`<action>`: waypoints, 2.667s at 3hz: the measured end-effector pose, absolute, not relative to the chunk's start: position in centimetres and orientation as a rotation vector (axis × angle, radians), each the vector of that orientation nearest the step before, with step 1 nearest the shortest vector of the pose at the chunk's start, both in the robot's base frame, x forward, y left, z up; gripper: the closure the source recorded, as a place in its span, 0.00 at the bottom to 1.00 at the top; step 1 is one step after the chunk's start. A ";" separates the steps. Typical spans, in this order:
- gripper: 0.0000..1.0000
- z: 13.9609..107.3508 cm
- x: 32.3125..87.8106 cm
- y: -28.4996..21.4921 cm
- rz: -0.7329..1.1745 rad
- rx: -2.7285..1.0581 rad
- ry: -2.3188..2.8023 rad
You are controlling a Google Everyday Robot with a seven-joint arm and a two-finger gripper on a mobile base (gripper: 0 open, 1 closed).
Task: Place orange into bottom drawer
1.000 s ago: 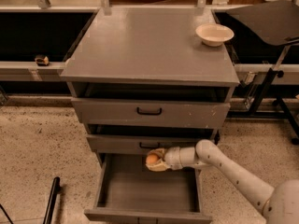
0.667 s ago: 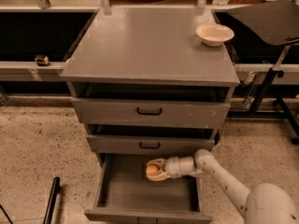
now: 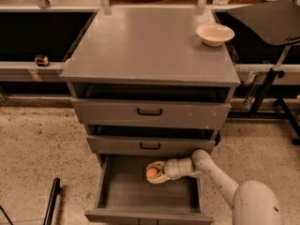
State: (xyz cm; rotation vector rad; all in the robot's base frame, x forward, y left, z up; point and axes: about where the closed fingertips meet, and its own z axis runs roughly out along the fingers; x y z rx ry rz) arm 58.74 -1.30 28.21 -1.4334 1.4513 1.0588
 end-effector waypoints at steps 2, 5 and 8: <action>1.00 23.1 59.9 -1.9 0.905 -1.356 1.591; 0.59 16.8 58.7 -1.5 0.928 -1.405 1.670; 0.00 14.0 56.3 -0.5 0.971 -1.471 1.704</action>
Offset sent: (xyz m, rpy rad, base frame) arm 0.0219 -0.0186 -0.0876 -0.1512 -0.0146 -0.2701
